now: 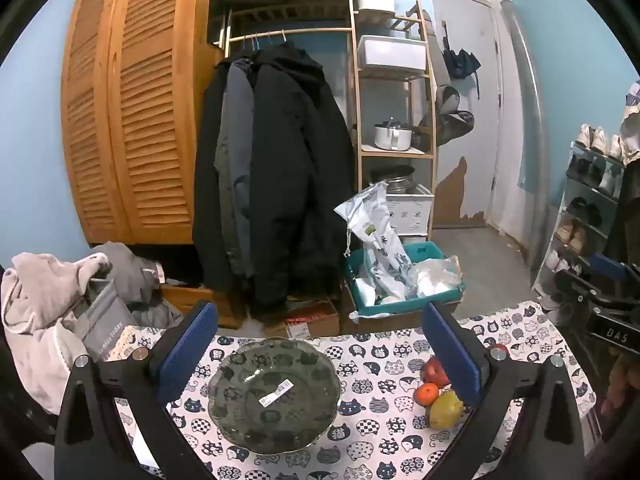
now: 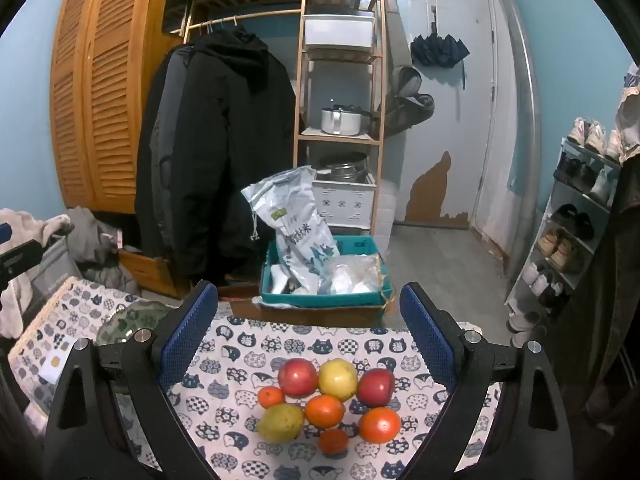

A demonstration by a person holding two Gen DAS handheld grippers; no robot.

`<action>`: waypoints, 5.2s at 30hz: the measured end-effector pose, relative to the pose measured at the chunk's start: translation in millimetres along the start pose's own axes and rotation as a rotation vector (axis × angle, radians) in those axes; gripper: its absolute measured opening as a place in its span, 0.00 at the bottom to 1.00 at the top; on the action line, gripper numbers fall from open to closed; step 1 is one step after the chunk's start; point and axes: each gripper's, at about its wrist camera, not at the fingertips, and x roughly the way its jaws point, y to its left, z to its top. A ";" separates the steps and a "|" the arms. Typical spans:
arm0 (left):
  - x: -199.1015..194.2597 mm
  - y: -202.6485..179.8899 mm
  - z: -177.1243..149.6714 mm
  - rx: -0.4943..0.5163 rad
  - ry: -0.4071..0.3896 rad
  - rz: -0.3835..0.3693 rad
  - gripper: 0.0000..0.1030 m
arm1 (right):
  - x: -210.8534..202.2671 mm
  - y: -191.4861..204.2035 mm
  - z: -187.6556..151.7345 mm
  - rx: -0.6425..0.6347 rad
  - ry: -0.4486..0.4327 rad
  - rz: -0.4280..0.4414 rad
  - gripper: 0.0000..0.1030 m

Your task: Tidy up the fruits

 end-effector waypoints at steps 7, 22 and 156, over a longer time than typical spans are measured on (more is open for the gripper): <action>1.1 1.5 0.6 -0.015 0.013 -0.004 1.00 | 0.7 -1.0 0.1 0.006 0.007 0.005 0.88; -1.4 3.6 -0.2 -0.021 0.004 -0.020 1.00 | -1.2 -1.1 1.2 0.005 0.010 0.003 0.88; 108.9 -100.4 -73.5 0.107 0.308 -0.140 1.00 | 64.1 -83.9 -80.7 0.048 0.350 -0.093 0.88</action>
